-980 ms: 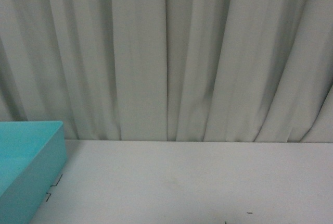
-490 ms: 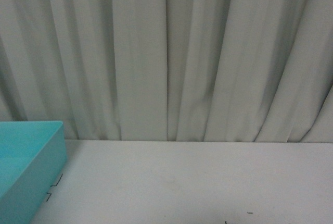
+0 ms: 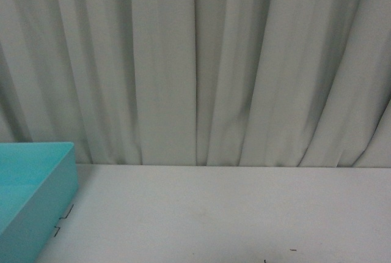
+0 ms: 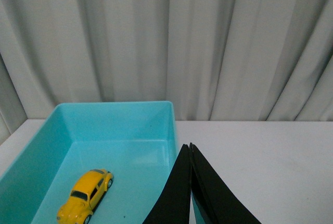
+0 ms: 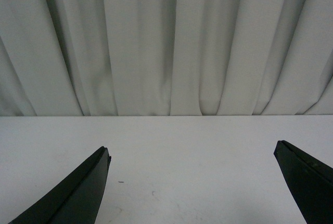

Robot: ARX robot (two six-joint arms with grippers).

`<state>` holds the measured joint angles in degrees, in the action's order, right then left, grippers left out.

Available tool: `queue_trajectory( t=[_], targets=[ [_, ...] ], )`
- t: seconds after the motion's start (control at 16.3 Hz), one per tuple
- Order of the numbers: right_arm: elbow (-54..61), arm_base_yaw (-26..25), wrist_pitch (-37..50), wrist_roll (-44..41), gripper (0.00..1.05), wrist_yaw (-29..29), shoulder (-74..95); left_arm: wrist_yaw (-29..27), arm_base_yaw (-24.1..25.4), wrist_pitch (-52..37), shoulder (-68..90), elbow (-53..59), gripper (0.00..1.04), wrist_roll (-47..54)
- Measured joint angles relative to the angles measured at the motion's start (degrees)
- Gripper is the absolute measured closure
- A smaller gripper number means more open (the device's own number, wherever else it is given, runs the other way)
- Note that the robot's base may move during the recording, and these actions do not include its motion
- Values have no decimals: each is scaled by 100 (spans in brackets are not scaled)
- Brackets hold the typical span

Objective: Wind up and store yellow beetle toy

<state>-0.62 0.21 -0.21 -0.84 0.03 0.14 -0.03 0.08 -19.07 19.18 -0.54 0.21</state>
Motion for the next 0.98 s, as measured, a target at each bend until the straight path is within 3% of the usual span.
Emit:
queue_trajectory(
  t=[0.49, 0.55, 0.61, 0.98],
  targets=[
    [0, 0, 0, 0, 7, 0, 0, 0, 0, 883, -885, 0, 103, 0],
    [0, 0, -2, 0, 7, -2, 0, -2, 0, 1084, -1021, -2, 103, 0],
    [0, 0, -2, 2, 7, 2, 0, 20, 0, 1878, -1569, -4, 103, 0],
    [0, 0, 0, 0, 7, -2, 0, 0, 0, 1930, -1904, -2, 103, -7]
  ],
)
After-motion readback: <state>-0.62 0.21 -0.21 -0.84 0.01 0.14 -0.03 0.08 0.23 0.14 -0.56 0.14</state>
